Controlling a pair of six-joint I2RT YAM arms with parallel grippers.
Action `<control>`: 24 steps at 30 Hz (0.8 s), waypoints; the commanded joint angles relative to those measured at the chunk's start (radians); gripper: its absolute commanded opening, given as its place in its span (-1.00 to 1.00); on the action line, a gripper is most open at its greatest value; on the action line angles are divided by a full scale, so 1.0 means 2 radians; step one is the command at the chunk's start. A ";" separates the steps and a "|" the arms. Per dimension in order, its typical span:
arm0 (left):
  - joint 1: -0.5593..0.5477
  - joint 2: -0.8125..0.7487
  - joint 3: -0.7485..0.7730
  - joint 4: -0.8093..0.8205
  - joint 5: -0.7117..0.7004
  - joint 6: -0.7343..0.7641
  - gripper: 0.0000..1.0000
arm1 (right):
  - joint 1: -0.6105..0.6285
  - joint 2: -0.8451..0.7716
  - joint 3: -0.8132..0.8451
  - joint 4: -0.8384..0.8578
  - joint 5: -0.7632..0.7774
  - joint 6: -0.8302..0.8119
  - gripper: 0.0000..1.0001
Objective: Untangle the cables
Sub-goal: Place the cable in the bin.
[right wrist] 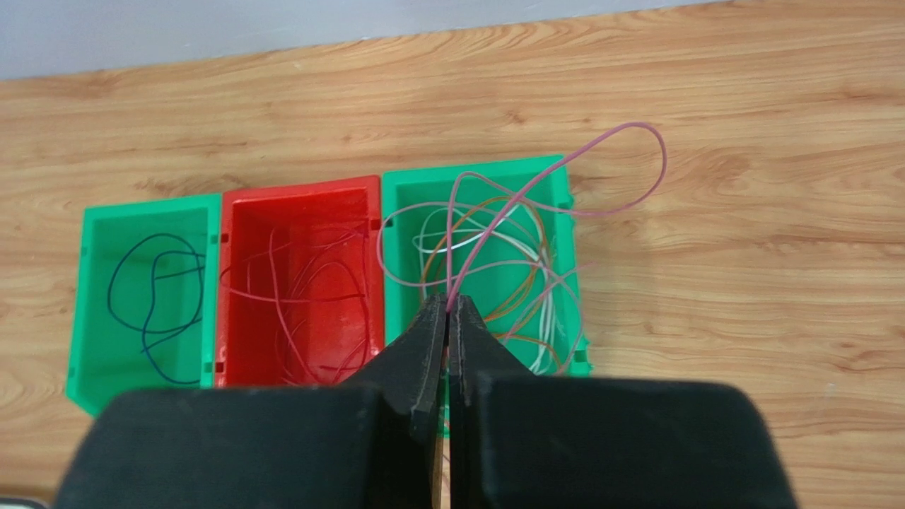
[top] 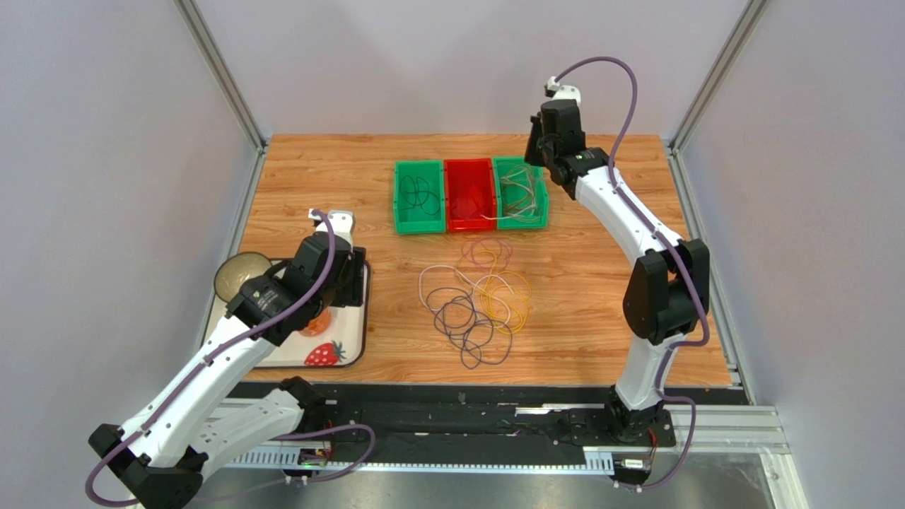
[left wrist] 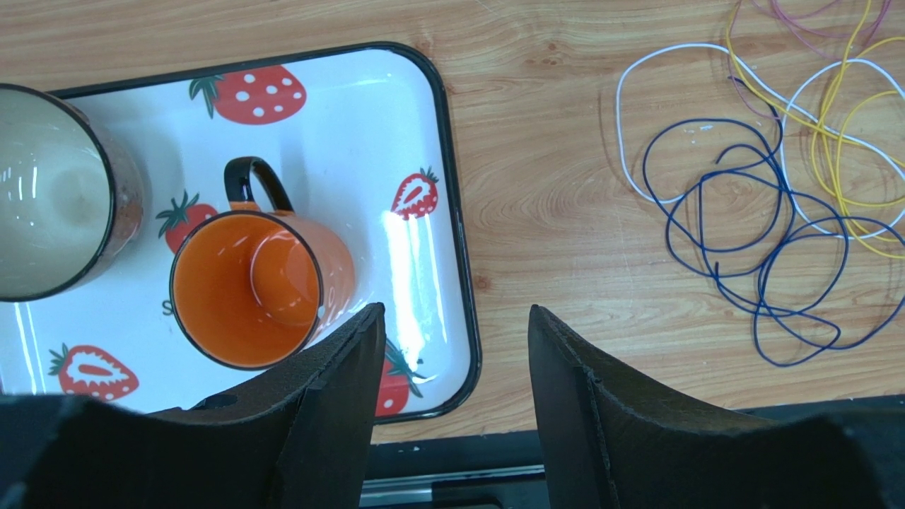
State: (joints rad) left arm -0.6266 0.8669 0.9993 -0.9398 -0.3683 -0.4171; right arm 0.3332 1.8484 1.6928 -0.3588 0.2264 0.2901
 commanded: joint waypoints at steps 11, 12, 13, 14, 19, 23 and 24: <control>0.000 -0.001 0.008 0.004 0.000 0.005 0.20 | 0.001 0.077 0.049 0.006 -0.106 0.025 -1.00; 0.000 -0.002 0.009 0.004 -0.001 0.005 0.20 | 0.001 0.082 0.050 0.002 -0.105 0.025 -1.00; 0.000 -0.001 0.008 0.004 -0.001 0.006 0.20 | 0.001 0.086 0.052 0.000 -0.103 0.023 -1.00; 0.000 -0.002 0.009 0.004 -0.001 0.005 0.20 | 0.001 0.093 0.054 -0.002 -0.100 0.021 -1.00; 0.000 -0.002 0.008 0.004 -0.001 0.006 0.20 | -0.002 0.114 0.064 -0.020 -0.095 0.018 -1.00; 0.000 -0.001 0.007 0.005 -0.001 0.005 0.20 | -0.006 0.138 0.083 -0.051 -0.078 0.022 -1.00; 0.000 0.000 0.008 0.004 -0.001 0.005 0.20 | -0.008 0.146 0.094 -0.057 -0.079 0.024 -1.00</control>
State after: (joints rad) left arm -0.6266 0.8673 0.9993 -0.9398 -0.3683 -0.4164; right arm 0.3313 2.1010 1.7996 -0.4194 0.0437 0.3256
